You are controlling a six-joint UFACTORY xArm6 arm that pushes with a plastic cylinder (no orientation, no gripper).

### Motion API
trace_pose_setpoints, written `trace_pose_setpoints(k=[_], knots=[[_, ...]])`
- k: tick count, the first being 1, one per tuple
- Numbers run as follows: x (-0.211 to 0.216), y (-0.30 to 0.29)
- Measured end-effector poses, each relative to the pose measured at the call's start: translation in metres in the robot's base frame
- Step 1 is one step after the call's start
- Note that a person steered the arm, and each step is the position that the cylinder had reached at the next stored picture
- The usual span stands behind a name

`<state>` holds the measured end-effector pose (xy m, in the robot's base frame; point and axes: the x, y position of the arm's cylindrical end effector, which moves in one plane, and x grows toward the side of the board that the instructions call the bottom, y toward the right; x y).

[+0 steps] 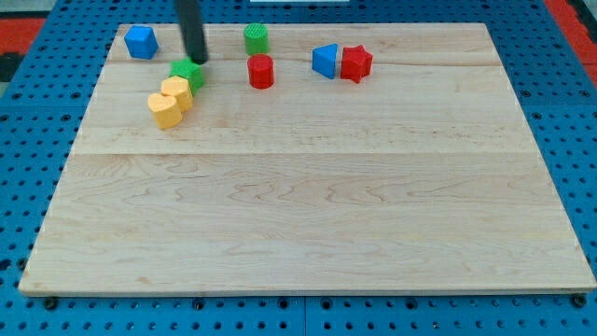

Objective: Move the yellow hexagon towards top right

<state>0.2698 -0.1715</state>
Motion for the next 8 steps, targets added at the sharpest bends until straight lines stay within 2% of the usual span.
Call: trace_pose_setpoints(k=[1, 2, 3, 4, 6, 7, 8], knots=[[0.005, -0.036], [0.043, -0.027], [0.049, -0.026], [0.069, -0.019], [0.105, 0.071], [0.109, 0.07], [0.136, 0.055]])
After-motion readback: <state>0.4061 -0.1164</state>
